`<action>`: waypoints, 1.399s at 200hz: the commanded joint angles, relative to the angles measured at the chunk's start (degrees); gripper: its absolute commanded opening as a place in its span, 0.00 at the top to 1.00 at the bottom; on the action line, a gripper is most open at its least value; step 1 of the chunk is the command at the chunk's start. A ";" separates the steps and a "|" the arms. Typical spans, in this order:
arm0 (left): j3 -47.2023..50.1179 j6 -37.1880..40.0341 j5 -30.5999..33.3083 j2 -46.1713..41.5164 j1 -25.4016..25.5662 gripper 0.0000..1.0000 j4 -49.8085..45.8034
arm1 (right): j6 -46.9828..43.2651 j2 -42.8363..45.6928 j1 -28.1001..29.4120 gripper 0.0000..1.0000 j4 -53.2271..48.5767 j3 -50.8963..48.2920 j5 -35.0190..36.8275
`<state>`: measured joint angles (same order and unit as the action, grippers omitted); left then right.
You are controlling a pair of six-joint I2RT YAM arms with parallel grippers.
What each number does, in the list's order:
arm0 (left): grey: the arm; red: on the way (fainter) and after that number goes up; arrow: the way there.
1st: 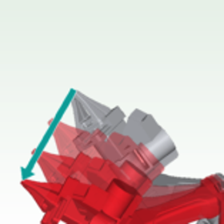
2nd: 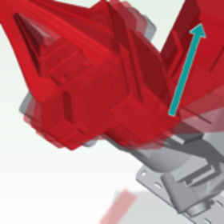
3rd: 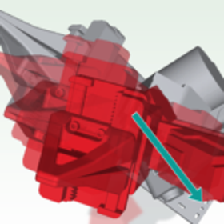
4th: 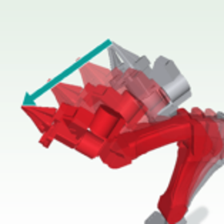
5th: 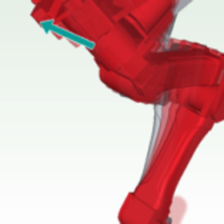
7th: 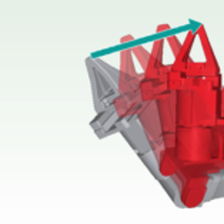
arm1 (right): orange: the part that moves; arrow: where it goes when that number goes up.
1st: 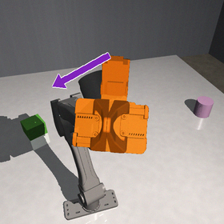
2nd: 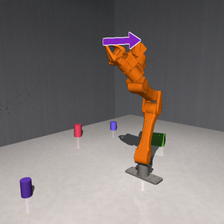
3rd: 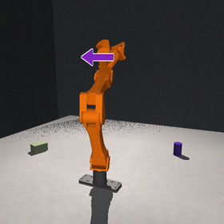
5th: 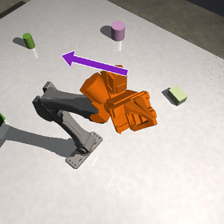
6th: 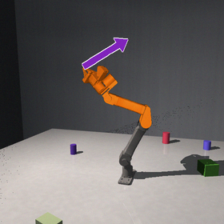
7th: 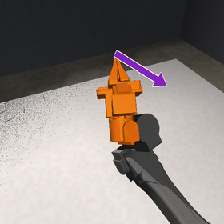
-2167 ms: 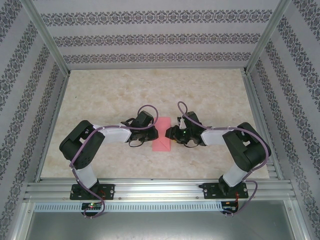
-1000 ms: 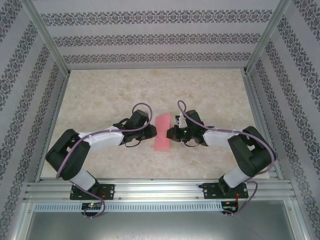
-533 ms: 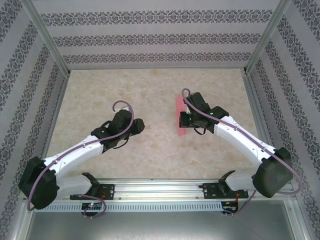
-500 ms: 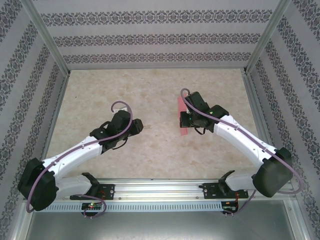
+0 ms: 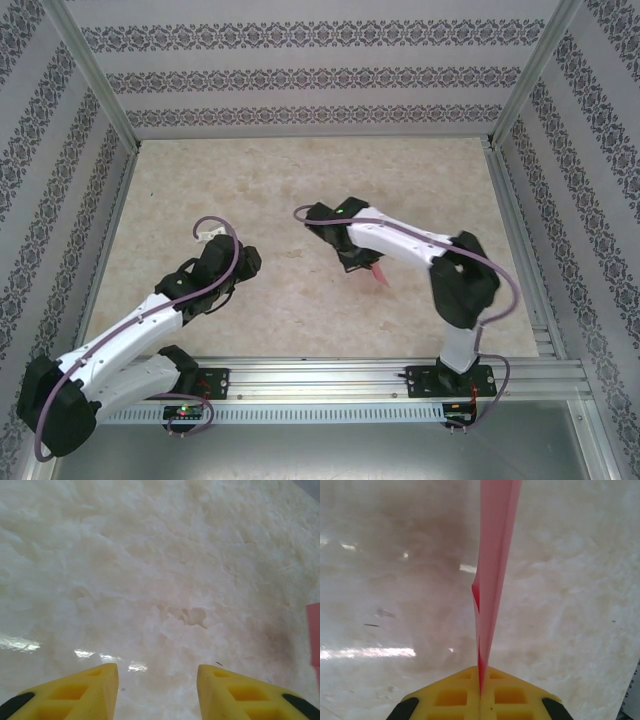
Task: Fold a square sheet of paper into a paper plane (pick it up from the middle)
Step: Turn over the paper at the center of the table, then third fold the triangle at the center of the table.
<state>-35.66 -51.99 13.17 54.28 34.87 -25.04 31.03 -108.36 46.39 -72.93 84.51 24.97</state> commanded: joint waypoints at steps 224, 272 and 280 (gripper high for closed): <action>-20.09 3.48 -27.23 40.83 0.26 0.54 13.90 | 5.28 9.03 -20.55 0.49 60.29 -30.89 -56.06; -25.02 3.09 -27.08 47.25 0.57 0.60 12.39 | 4.59 6.51 -20.68 0.49 60.76 -30.92 -56.35; -25.33 2.83 -27.13 47.73 0.59 0.61 12.52 | 4.56 6.50 -20.65 0.49 60.42 -31.00 -55.69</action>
<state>-59.05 -49.50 -13.23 100.49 34.68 -13.02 37.32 -100.77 25.82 -14.37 53.87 -29.74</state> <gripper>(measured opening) 0.399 0.511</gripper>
